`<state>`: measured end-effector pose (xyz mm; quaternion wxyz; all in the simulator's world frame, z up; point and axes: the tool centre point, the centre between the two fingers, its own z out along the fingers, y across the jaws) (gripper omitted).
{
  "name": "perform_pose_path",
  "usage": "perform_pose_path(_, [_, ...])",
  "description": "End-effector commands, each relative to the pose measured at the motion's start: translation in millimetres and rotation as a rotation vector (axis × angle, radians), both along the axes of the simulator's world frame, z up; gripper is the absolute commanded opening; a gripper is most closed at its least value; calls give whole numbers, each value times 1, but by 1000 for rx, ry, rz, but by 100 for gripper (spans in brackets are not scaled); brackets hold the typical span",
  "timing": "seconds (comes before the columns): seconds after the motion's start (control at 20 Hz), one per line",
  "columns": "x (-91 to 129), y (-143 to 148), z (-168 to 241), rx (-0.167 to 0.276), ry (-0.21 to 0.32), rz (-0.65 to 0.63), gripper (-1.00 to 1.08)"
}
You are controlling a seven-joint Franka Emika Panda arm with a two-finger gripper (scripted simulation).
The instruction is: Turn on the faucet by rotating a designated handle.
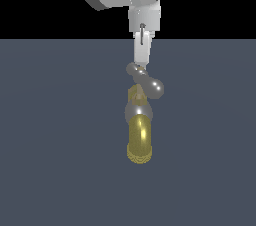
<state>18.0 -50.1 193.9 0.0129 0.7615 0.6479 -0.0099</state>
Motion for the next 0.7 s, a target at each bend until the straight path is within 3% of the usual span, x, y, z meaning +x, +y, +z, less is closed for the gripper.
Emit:
perform_pose_path(0.0, [-5,48,1,20,5,60,-100])
perform_pose_path(0.65, [-28,110,3,32,3,98,-100])
